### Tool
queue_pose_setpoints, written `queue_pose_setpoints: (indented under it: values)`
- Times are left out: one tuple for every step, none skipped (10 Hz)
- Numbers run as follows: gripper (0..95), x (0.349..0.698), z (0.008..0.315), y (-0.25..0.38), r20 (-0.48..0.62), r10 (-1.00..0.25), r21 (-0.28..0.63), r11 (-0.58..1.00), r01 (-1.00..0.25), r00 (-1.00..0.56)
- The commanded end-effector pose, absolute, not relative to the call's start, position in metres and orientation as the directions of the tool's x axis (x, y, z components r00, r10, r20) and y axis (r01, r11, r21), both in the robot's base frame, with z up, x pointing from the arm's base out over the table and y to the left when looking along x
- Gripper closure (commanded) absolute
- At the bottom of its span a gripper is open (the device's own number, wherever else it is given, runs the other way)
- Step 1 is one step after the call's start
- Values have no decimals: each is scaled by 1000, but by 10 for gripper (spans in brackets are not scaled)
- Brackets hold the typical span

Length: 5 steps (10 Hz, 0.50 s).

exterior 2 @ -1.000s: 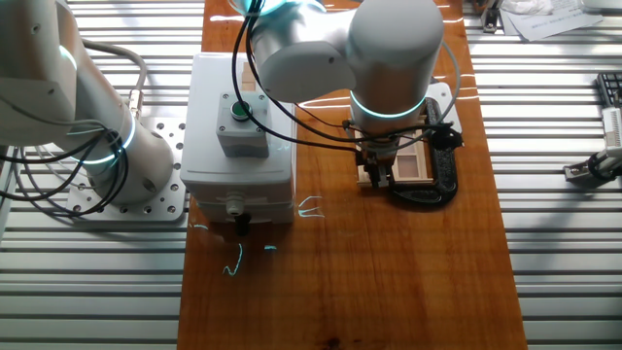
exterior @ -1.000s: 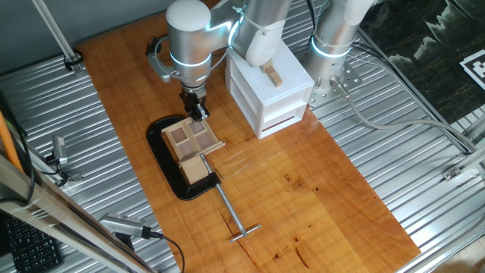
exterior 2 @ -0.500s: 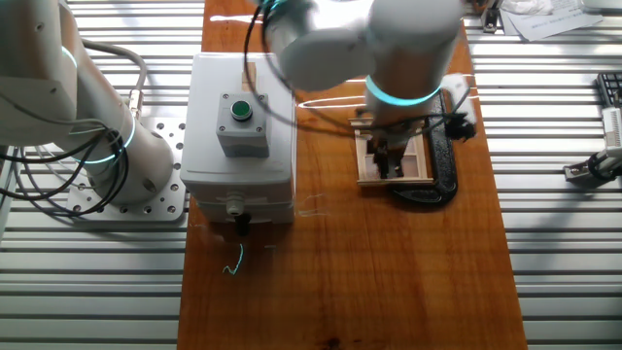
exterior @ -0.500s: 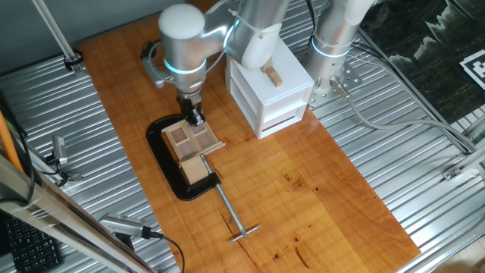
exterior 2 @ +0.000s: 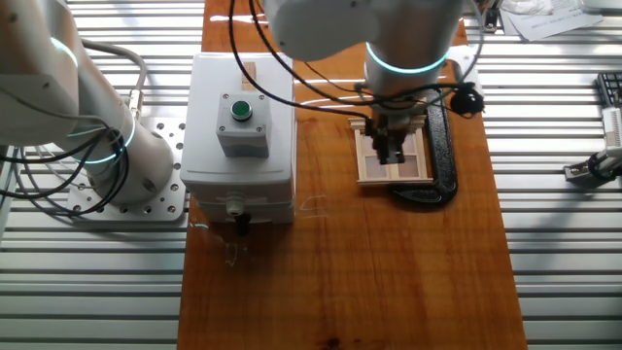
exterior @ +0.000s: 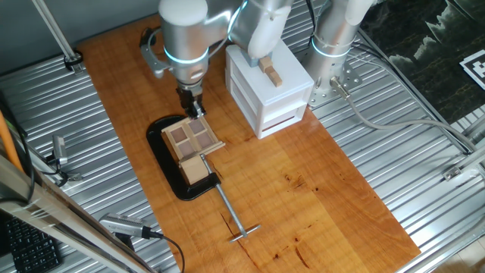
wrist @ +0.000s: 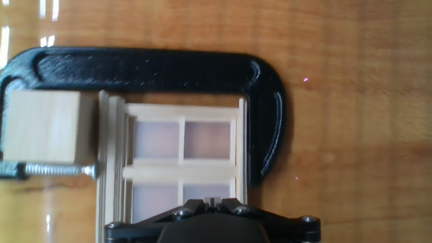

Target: Close a sliding window

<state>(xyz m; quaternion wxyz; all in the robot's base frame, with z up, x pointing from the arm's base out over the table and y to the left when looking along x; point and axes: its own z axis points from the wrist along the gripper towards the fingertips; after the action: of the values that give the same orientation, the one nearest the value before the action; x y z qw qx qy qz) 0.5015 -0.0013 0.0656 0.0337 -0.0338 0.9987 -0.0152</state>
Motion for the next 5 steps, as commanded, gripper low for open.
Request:
queue_pose_setpoints:
  values:
    - [950,499,78,1,-65,-80,-26,997,-78,-995]
    - [950,501,79,2,-64,-86,-26,996,-84,-994]
    - [950,503,81,2,-64,-90,-27,996,-88,-994]
    - [950,503,81,2,-64,-90,-26,996,-89,-994]
    - [950,503,82,2,-63,-90,-25,996,-89,-994]
